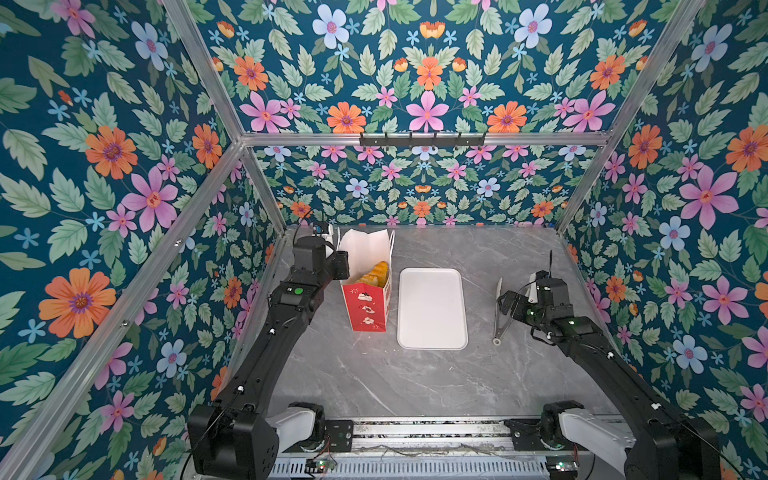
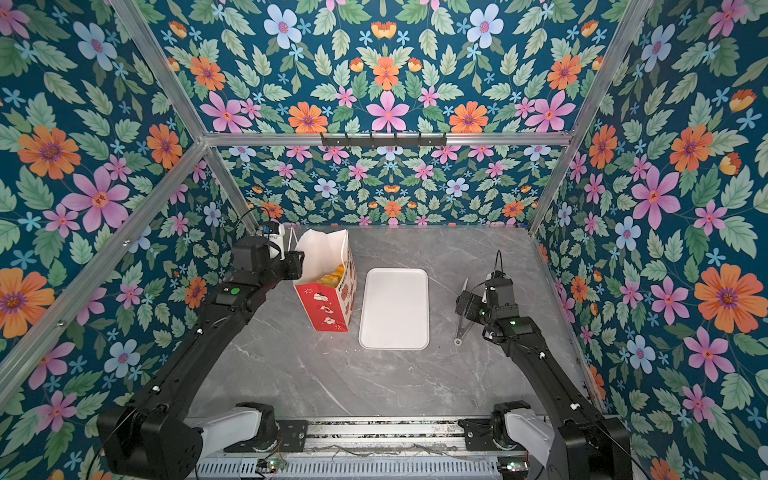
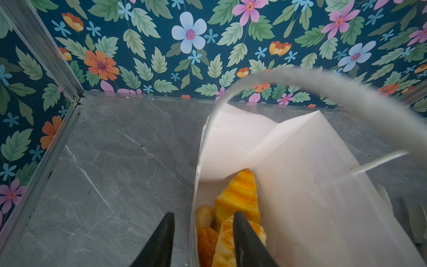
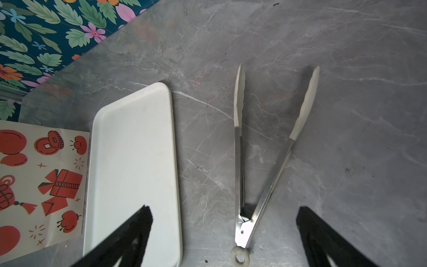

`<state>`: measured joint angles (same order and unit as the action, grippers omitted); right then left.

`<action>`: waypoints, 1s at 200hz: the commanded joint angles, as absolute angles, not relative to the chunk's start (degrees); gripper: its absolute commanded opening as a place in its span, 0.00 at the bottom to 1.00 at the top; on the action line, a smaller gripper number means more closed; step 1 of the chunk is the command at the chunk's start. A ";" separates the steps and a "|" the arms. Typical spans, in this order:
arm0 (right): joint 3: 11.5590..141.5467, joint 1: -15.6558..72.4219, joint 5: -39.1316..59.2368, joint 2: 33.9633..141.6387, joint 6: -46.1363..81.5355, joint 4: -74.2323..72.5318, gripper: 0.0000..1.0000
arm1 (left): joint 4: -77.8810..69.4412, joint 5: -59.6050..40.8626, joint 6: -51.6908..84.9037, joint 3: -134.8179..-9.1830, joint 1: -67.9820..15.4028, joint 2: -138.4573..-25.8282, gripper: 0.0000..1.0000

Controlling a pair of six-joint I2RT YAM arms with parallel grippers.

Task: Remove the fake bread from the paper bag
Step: 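Move the left gripper to the paper bag rim while the right gripper approaches the tongs, then tilt the bag toward the tray with the left gripper while the right grasps the tongs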

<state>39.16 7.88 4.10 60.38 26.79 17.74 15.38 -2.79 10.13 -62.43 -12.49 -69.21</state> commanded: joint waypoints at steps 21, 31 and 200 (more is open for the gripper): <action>39.73 7.91 4.81 61.68 26.89 16.96 0.99 | 18.57 0.79 8.71 -64.55 -13.78 -71.18 0.37; 39.73 7.91 5.07 61.94 26.89 16.86 0.99 | 19.55 1.76 8.32 -64.95 -14.02 -71.58 0.36; 40.47 7.83 2.22 62.09 25.89 18.38 0.99 | 21.18 11.15 0.27 -89.28 -13.62 -88.00 0.00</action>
